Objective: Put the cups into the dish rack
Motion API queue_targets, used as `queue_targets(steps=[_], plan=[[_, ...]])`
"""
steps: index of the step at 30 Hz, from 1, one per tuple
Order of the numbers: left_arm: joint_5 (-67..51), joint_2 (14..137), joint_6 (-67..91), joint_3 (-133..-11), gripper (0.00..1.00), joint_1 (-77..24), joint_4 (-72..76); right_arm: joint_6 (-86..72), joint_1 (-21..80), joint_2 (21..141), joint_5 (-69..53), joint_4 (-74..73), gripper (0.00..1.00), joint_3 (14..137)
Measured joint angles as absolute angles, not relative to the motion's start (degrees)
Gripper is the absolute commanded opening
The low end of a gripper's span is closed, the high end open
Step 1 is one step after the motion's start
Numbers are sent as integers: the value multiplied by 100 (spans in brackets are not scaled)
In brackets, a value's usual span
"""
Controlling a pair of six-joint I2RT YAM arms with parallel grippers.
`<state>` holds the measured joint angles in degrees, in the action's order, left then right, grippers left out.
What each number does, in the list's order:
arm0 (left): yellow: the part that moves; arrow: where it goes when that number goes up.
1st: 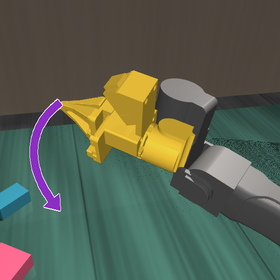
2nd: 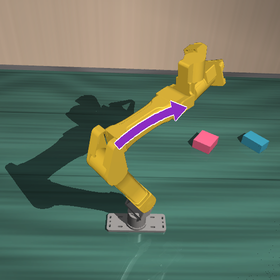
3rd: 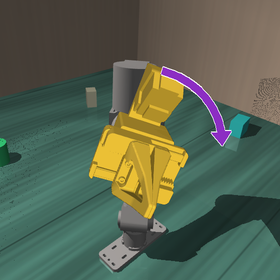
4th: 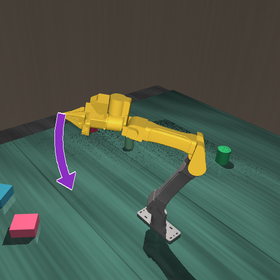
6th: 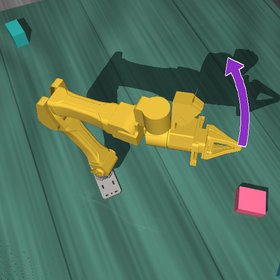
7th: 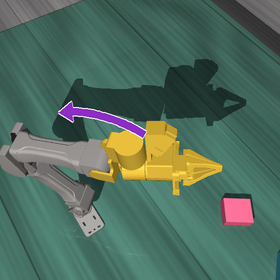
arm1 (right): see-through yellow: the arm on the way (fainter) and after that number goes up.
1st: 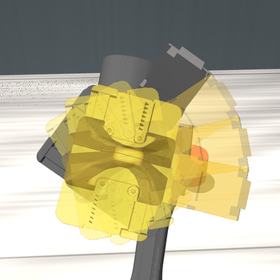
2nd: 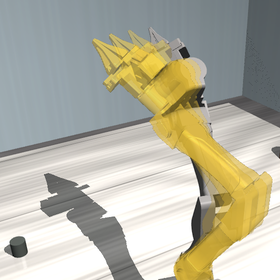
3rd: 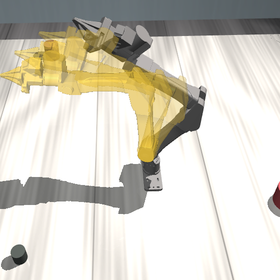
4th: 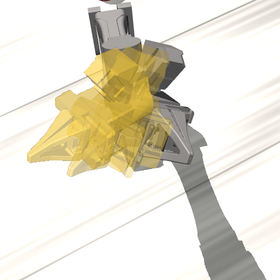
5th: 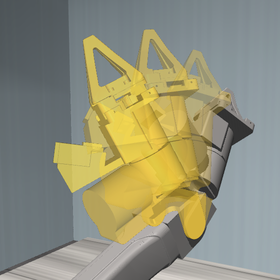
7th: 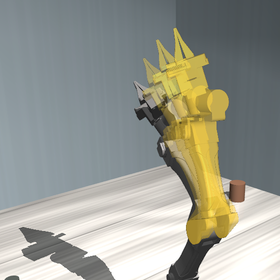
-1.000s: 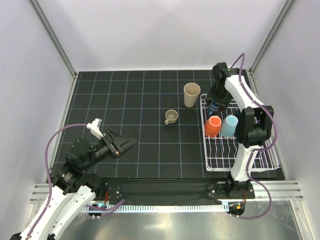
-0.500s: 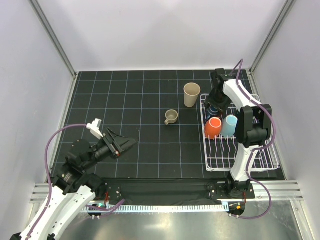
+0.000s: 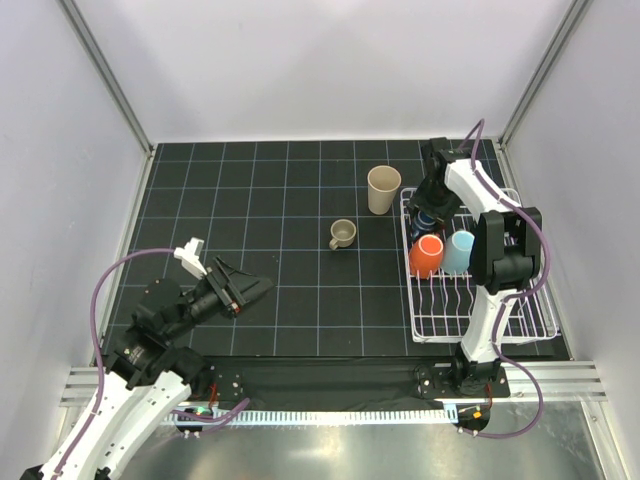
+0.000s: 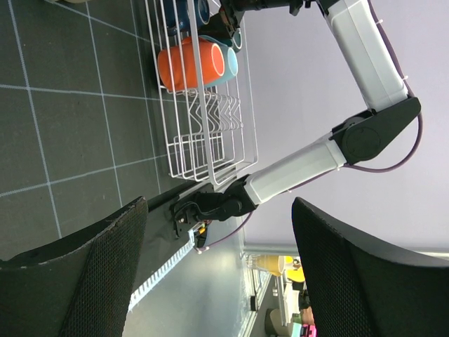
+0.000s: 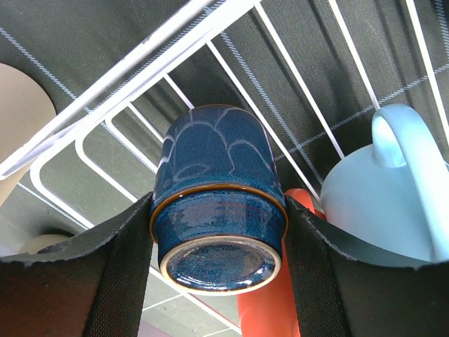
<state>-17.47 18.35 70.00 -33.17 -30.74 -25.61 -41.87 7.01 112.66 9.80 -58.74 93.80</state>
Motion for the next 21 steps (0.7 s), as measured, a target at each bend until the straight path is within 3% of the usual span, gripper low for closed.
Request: queue_targets(steps=[9, 21], plan=[[-1752, 1826, 7006, -3293, 81, -3074, -2587, -4010, 698, 11281, 913, -5896, 73, 9456], [-1750, 1605, 7150, -3293, 81, -3074, -2705, -3710, 661, 11286, 777, -5920, 80, 9561]])
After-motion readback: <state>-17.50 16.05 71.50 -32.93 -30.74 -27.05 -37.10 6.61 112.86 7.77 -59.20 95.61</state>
